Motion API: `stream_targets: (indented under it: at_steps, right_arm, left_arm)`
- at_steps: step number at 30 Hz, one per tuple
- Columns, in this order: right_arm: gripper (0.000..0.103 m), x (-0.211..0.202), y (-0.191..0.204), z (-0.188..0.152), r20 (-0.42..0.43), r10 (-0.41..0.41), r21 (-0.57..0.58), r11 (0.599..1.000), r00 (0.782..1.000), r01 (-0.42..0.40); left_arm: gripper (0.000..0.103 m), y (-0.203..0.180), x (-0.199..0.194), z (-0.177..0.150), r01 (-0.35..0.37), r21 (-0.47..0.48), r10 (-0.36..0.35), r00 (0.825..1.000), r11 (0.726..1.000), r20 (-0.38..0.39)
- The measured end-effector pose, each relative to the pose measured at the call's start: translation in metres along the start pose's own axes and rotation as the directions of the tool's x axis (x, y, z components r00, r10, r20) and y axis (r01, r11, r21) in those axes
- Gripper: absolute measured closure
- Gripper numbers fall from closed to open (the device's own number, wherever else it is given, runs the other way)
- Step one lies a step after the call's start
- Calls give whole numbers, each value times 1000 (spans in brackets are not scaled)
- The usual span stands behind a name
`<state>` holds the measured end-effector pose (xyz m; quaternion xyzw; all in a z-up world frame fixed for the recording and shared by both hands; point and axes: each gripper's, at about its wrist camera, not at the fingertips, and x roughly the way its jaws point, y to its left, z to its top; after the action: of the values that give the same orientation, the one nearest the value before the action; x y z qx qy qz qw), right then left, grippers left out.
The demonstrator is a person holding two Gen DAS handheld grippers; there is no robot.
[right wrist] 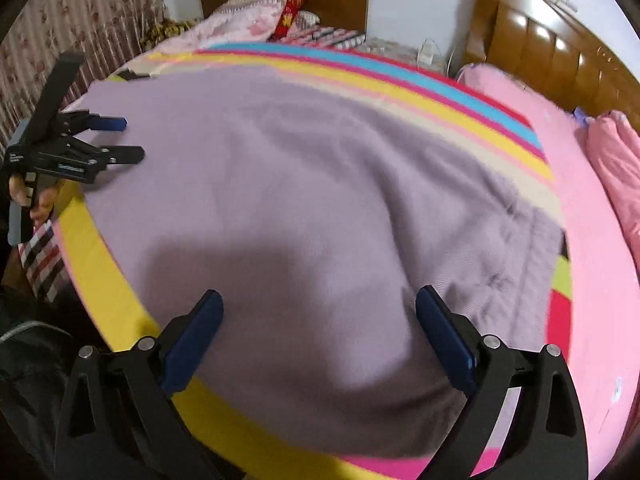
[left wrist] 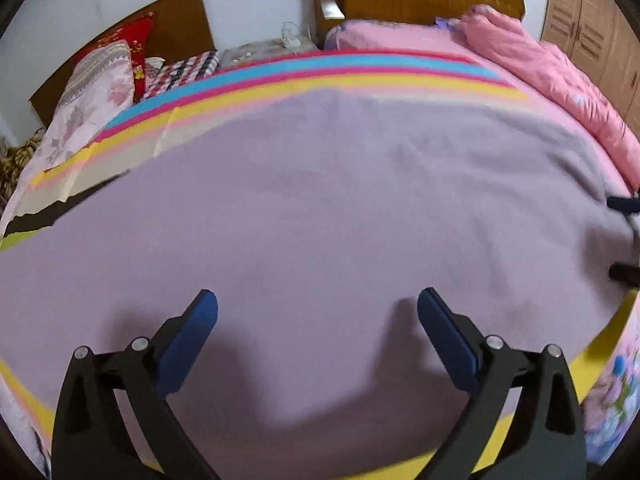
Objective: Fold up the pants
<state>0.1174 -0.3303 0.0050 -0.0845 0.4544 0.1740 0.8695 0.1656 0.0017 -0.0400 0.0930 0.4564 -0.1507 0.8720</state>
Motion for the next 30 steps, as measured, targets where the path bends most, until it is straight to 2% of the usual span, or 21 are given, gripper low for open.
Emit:
stream_targets:
  at_steps: [3,5,8,9,10,11,12,13,14,16,17,18,19,21,23,25,26,27,28,30]
  right_arm:
    - [8,-19,-15,18,104,11,41,999,995,-16]
    - [8,-14,-31,36,105,-37,68,997,994,30]
    - [8,21,-49,57,18,6,63,998,1000,-7]
    - [8,34,-58,58,-21,-2,57,998,1000,3]
    - [7,56,-76,54,-113,-47,81,995,993,56]
    - [9,59,-90,51,-110,-7,123,992,994,20]
    - [11,55,-99,53,-74,30,152,988,997,-19]
    - [24,48,-109,50,-42,74,200,978,996,-65]
    - [29,39,-117,47,-21,73,241,968,997,-66]
    - [25,21,-116,42,20,34,252,967,999,-38]
    - [15,13,-111,41,31,-18,253,967,999,10]
    - [15,5,-105,42,38,-76,252,965,996,64]
    - [15,-3,-96,39,53,-86,241,968,995,71]
    - [14,-16,-69,32,104,0,172,985,995,-18]
    - [13,-12,-54,21,70,34,120,992,997,-42]
    - [12,5,-57,6,-29,-38,100,994,999,41]
    - [12,3,-68,-8,-36,-68,126,989,997,72]
    - [12,-7,-75,-19,-1,-51,181,982,999,51]
    - [12,-21,-84,-29,30,-71,256,965,997,61]
    - [12,-45,-85,-42,79,-116,302,949,990,87]
  left_arm:
    - [2,-49,-25,13,95,81,-101,992,992,70]
    - [2,-83,-38,14,139,169,-157,983,976,97]
    - [2,-140,-26,8,188,297,-213,975,936,56]
    - [2,-154,-16,3,203,327,-222,975,923,21]
    - [2,-163,-7,-2,212,342,-221,975,915,-13]
    - [2,-165,2,-8,202,329,-210,978,922,-13]
    - [2,-159,4,-10,224,290,-233,972,931,-2]
    - [2,-152,6,-9,256,256,-261,965,932,-14]
    - [2,-150,5,-9,271,259,-277,961,927,-14]
    - [2,-148,6,-7,264,272,-271,963,925,-15]
    - [2,-149,6,-6,254,272,-261,965,928,-12]
    - [2,-151,6,-6,245,273,-252,968,930,-9]
    - [1,-152,5,-5,242,274,-250,968,931,-8]
    - [1,-155,4,-6,246,274,-252,968,930,-12]
    - [2,-160,3,-10,242,273,-249,968,931,-10]
    - [1,-162,4,-13,239,271,-247,969,933,-6]
    - [1,-163,4,-14,237,269,-245,969,933,-4]
    - [1,-165,5,-15,234,268,-243,970,935,0]
    - [1,-164,4,-16,231,268,-241,971,935,3]
    - [1,-165,3,-17,230,264,-239,971,937,4]
